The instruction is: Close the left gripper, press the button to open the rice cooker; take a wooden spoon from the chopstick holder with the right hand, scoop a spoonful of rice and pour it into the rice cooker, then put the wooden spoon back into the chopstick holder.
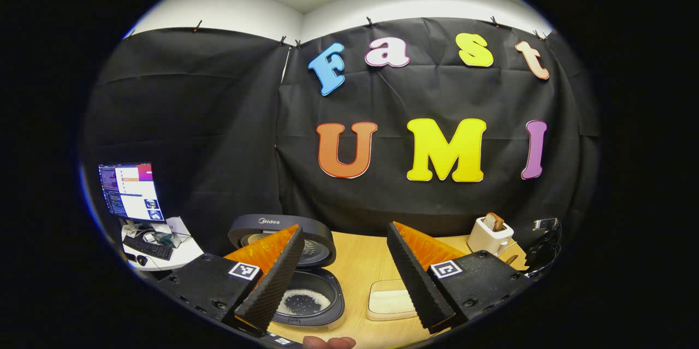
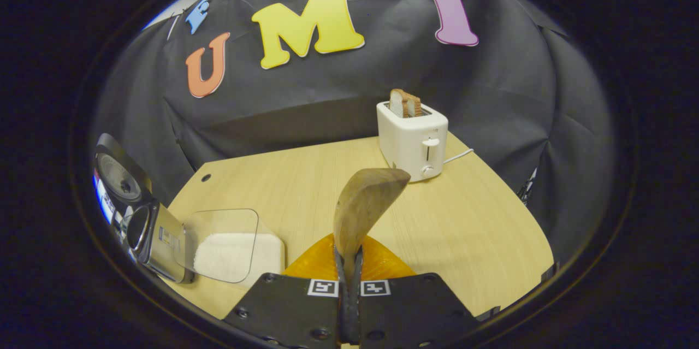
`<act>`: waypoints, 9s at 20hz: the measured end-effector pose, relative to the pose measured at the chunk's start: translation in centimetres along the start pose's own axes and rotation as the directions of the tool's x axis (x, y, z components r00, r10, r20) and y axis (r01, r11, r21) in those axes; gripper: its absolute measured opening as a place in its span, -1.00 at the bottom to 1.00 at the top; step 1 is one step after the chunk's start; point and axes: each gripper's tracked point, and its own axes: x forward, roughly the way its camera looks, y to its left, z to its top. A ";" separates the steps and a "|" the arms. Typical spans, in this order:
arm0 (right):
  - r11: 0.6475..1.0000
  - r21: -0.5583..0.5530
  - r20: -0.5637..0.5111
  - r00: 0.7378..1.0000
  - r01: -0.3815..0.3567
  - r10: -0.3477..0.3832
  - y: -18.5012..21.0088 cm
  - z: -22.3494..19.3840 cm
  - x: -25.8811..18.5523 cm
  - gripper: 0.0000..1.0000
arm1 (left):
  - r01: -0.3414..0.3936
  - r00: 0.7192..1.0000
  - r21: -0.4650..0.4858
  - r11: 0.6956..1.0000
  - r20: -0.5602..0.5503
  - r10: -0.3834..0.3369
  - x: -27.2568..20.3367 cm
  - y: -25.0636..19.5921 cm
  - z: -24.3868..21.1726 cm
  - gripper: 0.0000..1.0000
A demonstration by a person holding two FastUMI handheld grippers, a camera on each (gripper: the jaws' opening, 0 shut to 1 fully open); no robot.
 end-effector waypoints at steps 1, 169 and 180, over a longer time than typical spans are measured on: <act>1.000 -0.003 -0.009 1.000 0.009 -0.009 -0.2 -0.4 0.2 -0.99 | -0.003 1.000 0.004 1.000 -0.001 0.003 -0.1 0.0 0.0 0.94; 0.986 -0.168 0.505 0.860 0.016 0.072 9.0 17.1 -26.0 0.92 | 0.267 0.960 -0.032 0.963 0.100 -0.262 -0.2 -5.2 1.6 0.94; 0.987 -0.155 0.557 0.830 0.051 0.045 10.2 16.5 -29.0 0.93 | 0.302 0.946 -0.032 0.953 0.130 -0.296 -1.4 -5.6 3.0 0.94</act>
